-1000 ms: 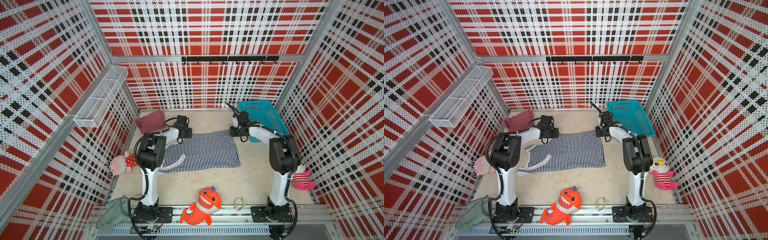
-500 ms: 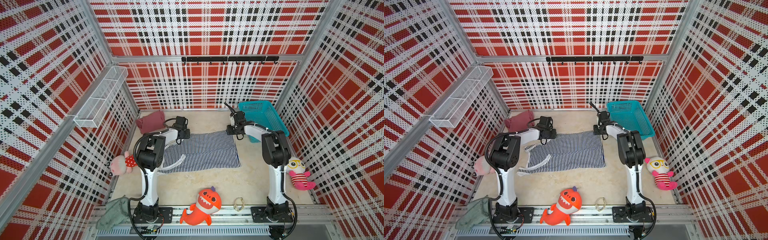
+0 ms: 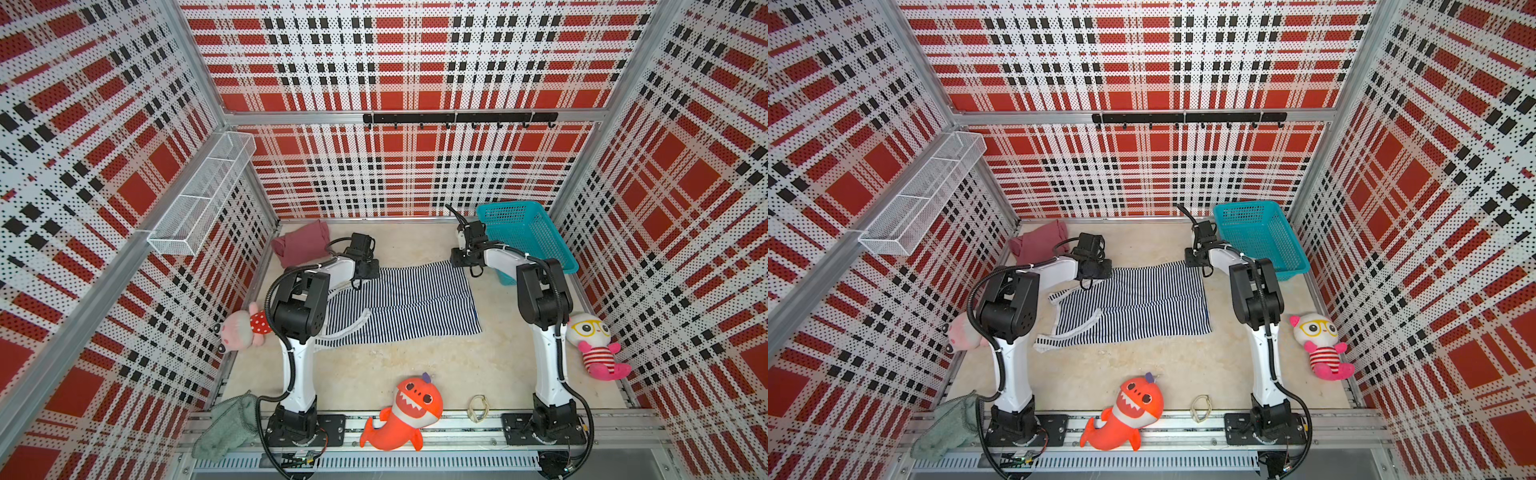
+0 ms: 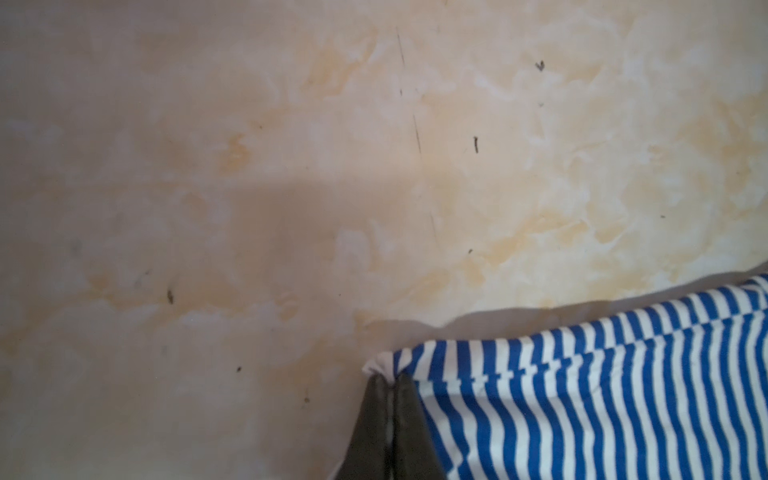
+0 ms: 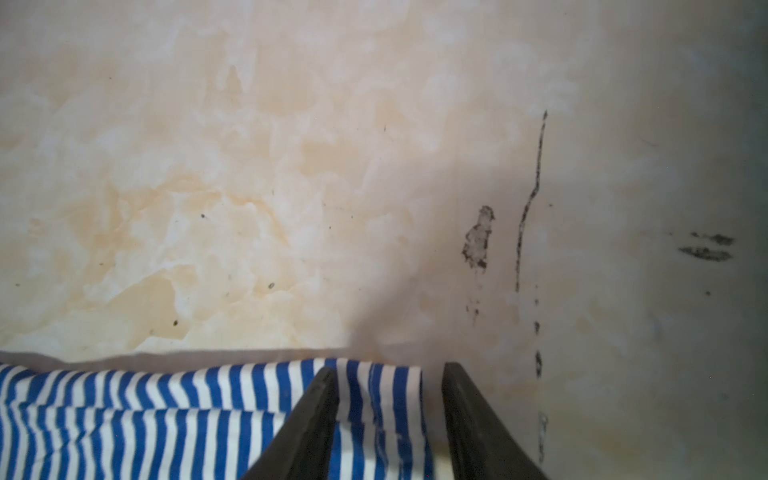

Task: Fold and stack tank tops
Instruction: Fold the tank top at the center of the table.

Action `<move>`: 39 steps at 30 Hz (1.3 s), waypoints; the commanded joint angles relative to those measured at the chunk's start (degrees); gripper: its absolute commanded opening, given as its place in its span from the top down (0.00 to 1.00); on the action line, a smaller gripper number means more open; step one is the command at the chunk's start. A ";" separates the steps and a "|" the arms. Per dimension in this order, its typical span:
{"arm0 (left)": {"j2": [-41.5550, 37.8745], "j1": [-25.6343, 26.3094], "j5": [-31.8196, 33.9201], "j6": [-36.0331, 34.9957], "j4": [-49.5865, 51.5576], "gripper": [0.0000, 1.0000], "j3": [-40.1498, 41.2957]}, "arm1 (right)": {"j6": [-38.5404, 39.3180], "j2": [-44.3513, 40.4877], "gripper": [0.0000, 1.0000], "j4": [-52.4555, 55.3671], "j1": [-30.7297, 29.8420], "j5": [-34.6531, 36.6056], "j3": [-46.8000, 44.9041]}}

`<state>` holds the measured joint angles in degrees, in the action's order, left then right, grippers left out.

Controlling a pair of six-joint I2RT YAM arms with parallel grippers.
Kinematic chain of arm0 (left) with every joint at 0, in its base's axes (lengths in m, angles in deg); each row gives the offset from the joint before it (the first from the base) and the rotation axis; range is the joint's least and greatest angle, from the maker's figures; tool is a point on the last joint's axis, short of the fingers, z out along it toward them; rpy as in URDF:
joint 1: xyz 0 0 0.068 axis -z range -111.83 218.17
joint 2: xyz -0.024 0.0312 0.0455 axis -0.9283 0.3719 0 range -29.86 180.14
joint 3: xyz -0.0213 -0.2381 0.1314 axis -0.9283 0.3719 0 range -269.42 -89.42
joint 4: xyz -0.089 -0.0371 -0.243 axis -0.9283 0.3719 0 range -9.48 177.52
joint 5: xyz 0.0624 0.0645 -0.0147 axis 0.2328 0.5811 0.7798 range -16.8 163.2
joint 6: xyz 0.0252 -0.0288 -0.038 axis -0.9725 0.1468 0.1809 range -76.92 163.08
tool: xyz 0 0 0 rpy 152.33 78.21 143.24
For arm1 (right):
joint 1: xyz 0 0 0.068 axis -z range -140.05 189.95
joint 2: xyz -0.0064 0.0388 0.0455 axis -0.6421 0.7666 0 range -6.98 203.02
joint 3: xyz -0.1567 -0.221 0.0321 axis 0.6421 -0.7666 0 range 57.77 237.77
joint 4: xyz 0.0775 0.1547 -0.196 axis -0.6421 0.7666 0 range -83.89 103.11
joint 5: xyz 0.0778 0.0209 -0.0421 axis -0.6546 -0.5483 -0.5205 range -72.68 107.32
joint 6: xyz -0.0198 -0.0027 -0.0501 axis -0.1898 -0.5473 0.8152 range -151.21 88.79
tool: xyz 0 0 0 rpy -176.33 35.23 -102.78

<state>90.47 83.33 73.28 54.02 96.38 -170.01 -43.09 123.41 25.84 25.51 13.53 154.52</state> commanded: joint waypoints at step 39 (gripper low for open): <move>-16.50 4.38 8.78 -4.43 -1.08 1.00 11.46 | 21.99 -29.24 1.00 -12.25 2.93 -12.94 -31.50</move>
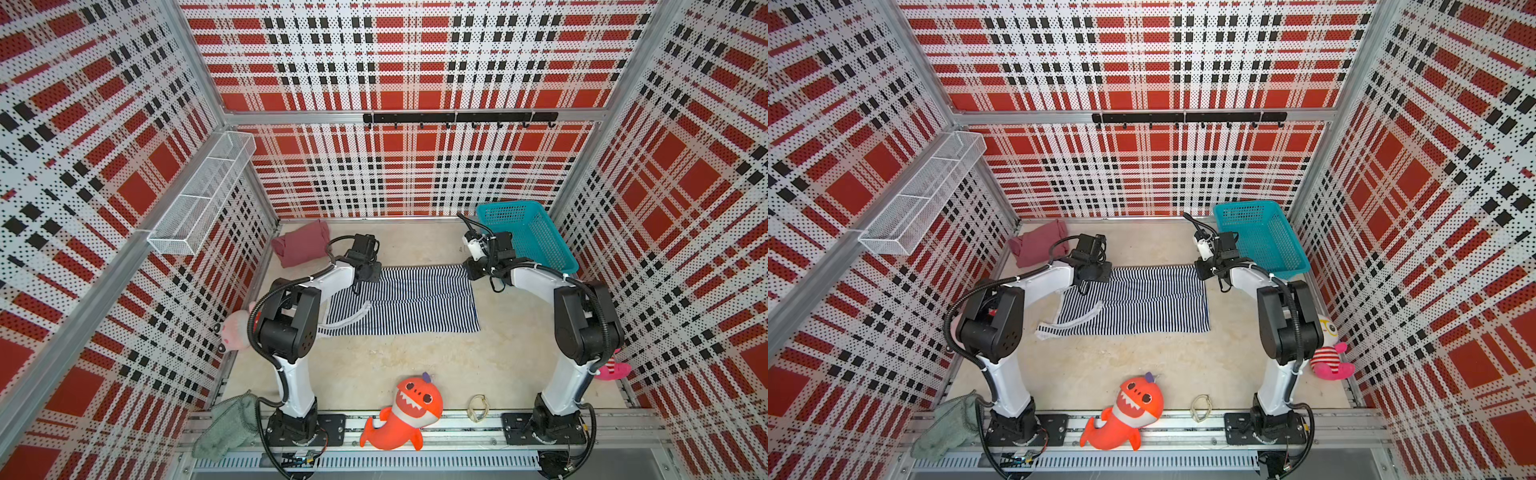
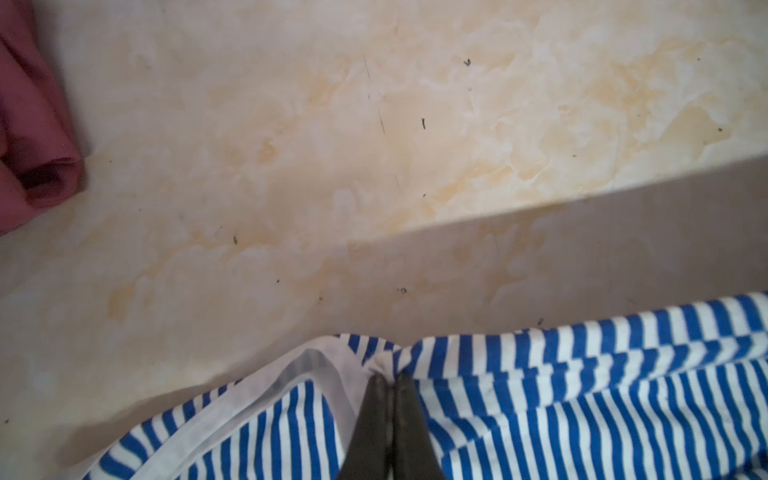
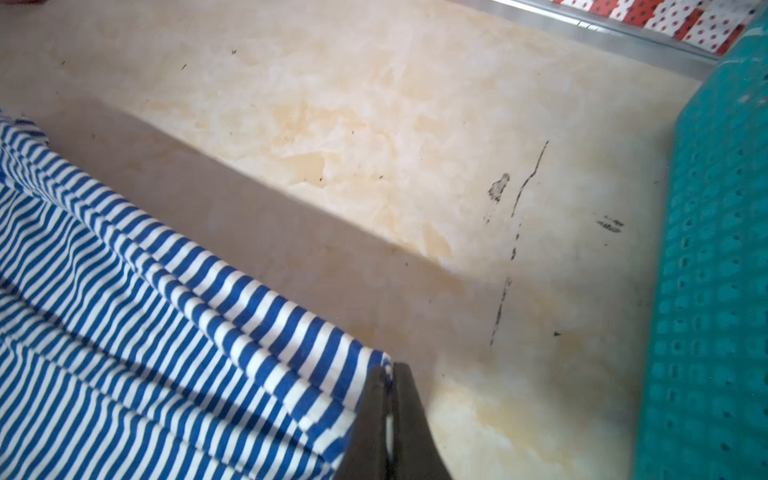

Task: Fold and stack tank tops
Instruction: Fold the tank top at the center of the table.

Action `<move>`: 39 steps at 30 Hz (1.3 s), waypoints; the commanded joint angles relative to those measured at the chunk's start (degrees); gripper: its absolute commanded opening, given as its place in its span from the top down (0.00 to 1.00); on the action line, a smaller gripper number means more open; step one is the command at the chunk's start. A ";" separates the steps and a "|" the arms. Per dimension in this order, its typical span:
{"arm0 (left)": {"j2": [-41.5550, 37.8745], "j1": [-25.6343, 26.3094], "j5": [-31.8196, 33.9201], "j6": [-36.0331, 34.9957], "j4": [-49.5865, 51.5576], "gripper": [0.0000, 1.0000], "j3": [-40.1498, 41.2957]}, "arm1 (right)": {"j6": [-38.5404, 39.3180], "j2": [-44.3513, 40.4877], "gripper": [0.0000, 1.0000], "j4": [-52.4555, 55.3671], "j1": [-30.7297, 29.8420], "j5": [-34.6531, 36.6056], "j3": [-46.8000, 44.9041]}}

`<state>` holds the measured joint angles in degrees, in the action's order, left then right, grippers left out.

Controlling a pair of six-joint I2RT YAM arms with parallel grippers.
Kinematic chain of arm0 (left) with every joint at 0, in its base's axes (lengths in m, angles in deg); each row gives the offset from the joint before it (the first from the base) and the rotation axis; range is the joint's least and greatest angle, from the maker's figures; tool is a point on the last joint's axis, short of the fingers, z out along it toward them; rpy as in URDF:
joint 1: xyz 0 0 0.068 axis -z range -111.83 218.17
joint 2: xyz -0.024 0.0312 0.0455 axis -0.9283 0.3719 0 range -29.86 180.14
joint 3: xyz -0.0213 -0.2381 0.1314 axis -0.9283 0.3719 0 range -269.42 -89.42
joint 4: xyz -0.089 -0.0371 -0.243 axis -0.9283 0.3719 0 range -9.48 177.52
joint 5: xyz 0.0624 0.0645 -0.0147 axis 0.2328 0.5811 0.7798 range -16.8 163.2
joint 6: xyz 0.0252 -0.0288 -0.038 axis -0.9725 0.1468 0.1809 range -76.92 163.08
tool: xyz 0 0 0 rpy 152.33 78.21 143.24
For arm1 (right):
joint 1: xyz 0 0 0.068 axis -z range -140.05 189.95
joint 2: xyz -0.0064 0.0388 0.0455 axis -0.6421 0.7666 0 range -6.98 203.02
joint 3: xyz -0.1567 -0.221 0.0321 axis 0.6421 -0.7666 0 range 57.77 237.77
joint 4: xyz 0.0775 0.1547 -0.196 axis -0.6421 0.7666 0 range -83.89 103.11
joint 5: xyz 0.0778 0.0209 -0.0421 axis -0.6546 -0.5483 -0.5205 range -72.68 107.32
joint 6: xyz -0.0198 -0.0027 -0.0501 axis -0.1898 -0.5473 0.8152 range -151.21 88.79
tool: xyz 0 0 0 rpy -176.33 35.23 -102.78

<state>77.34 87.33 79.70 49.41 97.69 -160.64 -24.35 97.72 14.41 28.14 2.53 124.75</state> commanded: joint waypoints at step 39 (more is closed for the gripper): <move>-23.24 10.09 2.55 19.64 -11.06 0.46 22.82 | -21.52 -24.30 0.62 4.44 -0.06 4.72 -20.41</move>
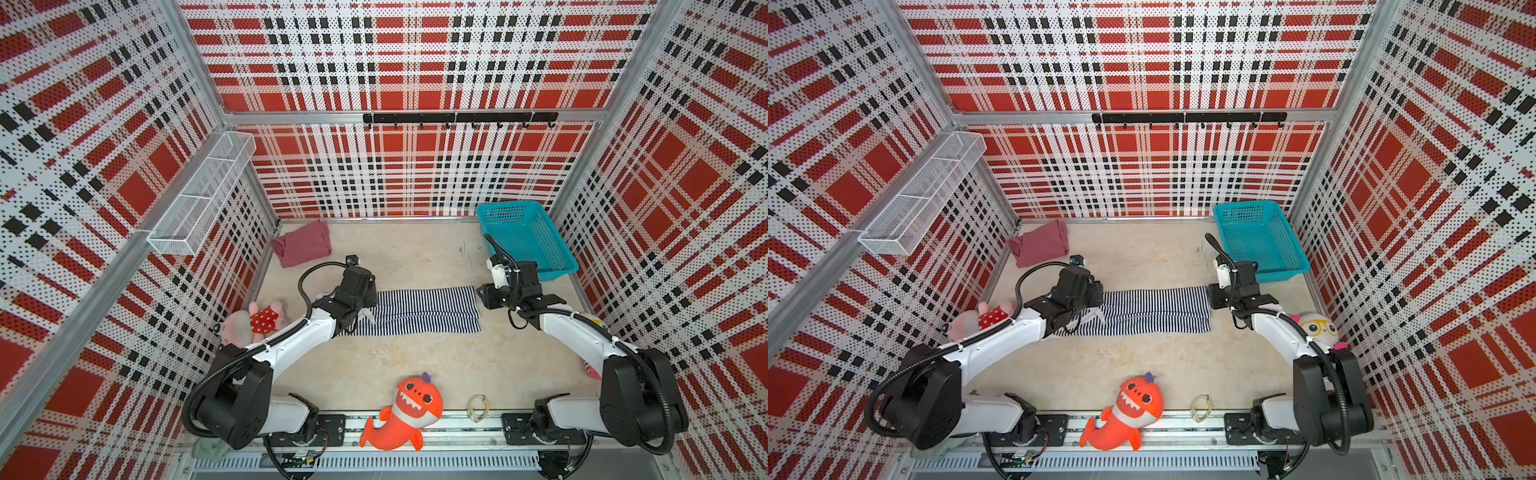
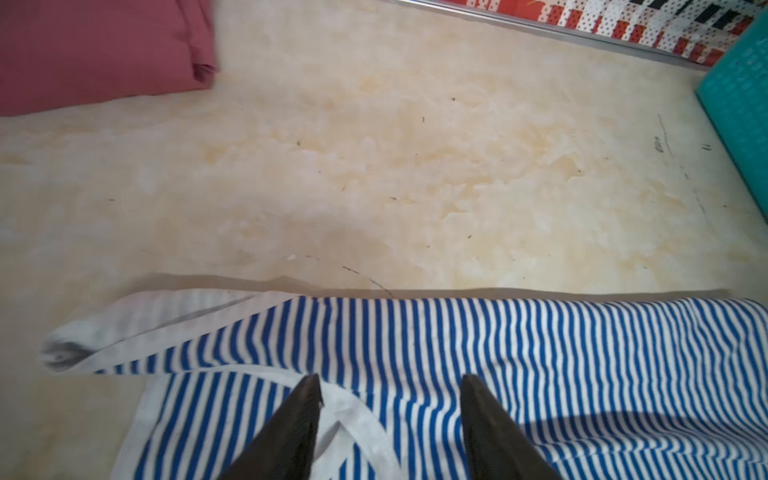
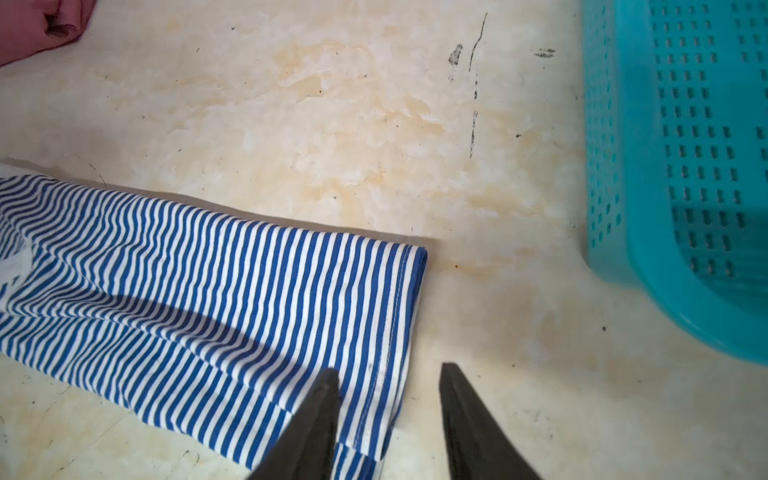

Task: Fold and stack tank tops
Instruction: Fold the tank top at the center of the table, then rotate the tank top at the center of the table.

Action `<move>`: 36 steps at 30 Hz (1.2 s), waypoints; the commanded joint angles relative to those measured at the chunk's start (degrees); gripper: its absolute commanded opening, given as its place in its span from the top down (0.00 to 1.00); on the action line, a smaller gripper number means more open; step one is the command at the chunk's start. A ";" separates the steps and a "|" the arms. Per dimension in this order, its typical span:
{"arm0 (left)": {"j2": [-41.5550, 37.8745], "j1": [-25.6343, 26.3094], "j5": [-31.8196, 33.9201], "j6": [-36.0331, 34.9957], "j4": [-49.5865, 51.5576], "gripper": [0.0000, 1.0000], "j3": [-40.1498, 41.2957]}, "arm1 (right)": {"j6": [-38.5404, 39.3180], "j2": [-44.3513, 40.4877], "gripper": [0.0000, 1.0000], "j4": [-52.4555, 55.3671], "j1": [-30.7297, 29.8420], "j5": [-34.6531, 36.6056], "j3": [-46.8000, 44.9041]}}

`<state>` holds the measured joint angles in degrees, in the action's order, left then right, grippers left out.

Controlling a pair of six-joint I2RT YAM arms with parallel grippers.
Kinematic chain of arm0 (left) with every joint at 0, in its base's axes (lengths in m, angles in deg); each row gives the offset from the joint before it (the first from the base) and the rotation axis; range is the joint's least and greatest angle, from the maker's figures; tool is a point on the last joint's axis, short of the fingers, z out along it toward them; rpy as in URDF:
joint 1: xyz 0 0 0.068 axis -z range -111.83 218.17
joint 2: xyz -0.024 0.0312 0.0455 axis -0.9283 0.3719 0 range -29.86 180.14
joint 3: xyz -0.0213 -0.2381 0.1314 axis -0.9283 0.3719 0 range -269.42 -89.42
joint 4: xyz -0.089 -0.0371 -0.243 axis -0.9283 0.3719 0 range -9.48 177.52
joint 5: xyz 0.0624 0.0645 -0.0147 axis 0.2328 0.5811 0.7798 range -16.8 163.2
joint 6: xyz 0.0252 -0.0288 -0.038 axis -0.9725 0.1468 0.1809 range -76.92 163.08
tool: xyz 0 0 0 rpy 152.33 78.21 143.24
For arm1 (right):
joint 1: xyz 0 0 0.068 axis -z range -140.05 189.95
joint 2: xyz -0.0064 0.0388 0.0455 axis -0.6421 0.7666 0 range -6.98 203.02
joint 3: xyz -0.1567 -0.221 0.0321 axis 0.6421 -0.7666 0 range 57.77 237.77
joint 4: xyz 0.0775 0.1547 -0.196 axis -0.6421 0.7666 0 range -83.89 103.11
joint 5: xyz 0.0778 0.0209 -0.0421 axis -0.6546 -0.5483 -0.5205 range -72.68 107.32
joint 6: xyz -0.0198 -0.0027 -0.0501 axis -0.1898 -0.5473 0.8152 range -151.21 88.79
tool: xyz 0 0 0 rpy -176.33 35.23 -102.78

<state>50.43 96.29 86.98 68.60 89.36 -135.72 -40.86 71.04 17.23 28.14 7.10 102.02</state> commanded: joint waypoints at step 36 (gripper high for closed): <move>37.39 -3.80 -14.29 -2.69 -4.47 0.30 -20.29 | -28.40 3.97 0.71 3.28 -18.21 4.72 -14.14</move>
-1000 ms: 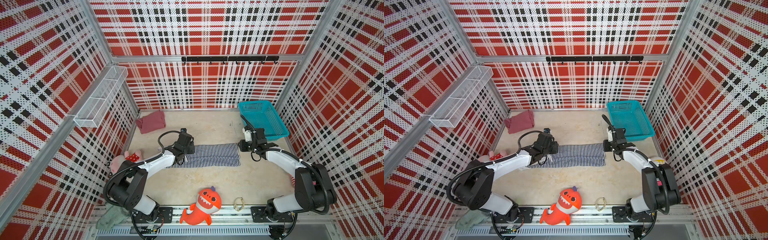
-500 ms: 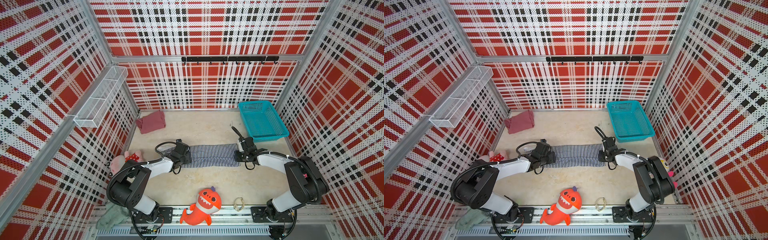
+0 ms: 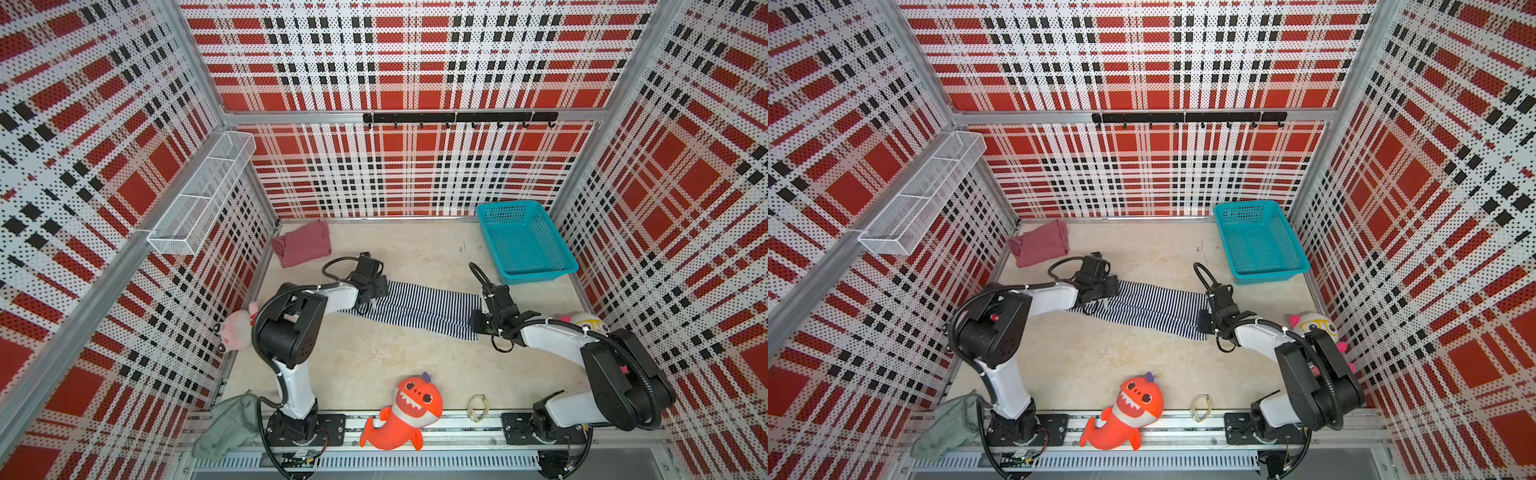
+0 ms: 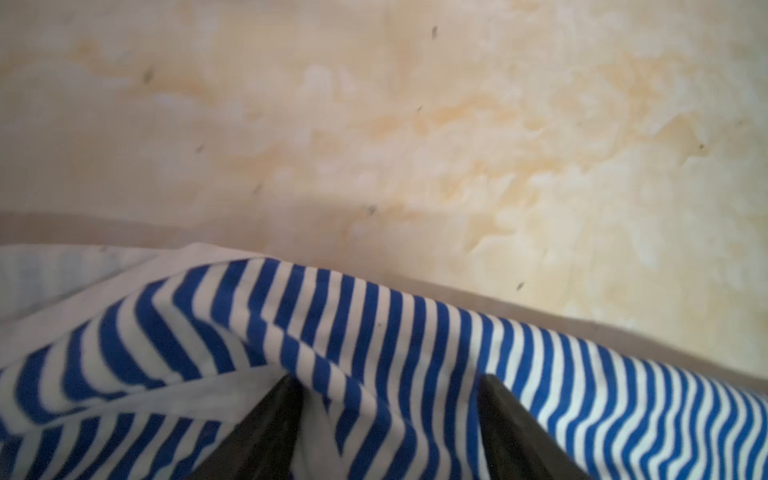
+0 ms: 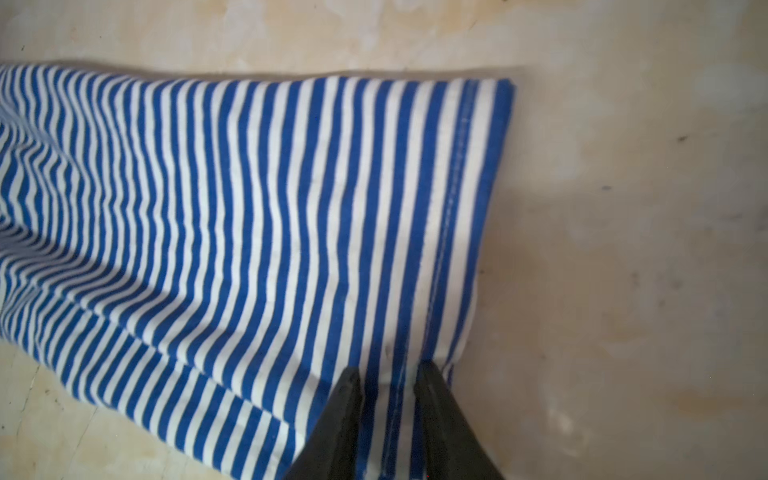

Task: Fold and stack tank tops
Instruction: Rotate the tank top at the center of the table.

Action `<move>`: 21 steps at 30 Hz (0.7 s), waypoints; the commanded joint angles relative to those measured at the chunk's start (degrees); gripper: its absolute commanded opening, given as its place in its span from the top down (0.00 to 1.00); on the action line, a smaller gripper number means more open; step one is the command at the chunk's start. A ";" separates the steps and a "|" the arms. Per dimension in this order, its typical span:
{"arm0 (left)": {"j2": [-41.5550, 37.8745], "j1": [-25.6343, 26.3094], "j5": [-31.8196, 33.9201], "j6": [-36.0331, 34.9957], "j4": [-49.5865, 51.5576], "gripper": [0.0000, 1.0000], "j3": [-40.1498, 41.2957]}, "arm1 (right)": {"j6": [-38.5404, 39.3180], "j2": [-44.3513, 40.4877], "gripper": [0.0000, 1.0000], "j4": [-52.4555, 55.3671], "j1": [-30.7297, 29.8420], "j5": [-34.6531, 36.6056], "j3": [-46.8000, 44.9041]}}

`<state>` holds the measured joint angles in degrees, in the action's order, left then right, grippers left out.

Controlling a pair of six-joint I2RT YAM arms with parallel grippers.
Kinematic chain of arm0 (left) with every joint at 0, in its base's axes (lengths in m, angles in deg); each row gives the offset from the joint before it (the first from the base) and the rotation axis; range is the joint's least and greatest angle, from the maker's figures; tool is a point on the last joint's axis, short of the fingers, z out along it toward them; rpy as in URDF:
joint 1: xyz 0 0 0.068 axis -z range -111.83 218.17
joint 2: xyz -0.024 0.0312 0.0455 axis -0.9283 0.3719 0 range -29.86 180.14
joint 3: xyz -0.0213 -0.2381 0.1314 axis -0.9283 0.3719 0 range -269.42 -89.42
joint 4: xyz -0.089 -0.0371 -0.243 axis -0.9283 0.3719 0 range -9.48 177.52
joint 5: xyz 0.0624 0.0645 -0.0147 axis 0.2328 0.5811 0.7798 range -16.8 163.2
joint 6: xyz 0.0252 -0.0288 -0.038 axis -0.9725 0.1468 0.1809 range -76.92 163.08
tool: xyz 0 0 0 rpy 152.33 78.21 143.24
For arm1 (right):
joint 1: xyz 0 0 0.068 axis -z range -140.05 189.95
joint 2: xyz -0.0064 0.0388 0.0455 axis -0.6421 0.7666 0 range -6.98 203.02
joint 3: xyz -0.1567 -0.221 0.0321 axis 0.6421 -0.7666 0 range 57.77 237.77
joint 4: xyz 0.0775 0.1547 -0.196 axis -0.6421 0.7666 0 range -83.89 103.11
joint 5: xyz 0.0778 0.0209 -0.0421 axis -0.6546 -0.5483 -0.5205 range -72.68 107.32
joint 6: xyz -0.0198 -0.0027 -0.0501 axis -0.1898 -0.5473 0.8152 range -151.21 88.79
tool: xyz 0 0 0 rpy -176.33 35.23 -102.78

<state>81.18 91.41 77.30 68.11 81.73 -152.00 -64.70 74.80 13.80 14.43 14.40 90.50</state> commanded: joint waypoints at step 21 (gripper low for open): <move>21.38 5.87 -8.54 -17.40 16.26 0.05 -47.76 | -7.38 -12.12 0.62 14.27 -18.60 1.28 4.43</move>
<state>110.06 99.06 66.74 52.68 96.31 -201.47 -74.43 62.51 24.02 -7.27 12.37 94.13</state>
